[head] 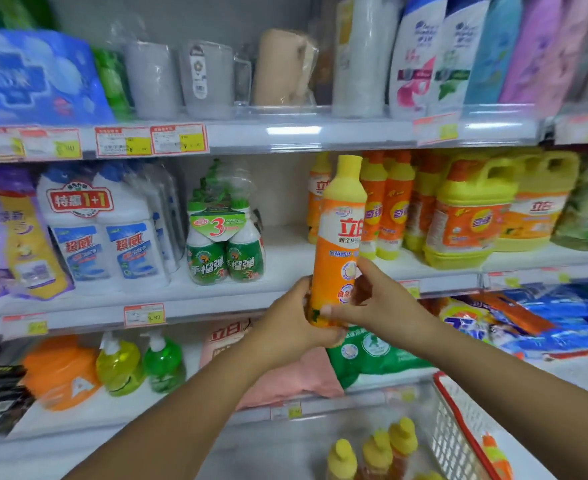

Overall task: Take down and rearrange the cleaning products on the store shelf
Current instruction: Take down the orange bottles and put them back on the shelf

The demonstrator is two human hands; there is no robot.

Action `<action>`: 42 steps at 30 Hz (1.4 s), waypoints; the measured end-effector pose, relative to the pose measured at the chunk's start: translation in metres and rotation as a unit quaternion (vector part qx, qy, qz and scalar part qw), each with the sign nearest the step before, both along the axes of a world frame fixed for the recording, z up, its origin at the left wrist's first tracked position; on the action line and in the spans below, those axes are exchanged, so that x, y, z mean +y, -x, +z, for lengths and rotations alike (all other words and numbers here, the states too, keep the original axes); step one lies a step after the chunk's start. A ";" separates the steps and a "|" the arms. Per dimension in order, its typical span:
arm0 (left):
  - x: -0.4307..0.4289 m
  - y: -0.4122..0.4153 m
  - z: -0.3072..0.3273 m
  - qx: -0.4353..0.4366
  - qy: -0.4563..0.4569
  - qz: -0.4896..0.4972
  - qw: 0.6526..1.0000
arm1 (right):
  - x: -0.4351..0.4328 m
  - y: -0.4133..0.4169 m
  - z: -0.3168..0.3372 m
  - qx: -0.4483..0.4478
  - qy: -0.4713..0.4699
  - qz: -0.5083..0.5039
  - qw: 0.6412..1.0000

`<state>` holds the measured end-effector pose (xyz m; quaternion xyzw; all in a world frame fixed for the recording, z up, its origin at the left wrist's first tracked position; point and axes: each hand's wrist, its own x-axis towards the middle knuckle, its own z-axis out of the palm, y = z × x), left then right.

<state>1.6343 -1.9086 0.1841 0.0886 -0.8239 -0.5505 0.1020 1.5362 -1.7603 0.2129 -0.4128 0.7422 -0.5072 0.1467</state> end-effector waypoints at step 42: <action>0.028 -0.015 -0.027 -0.051 0.090 0.024 0.994 | 0.025 0.011 0.007 -0.229 0.122 -0.035 0.965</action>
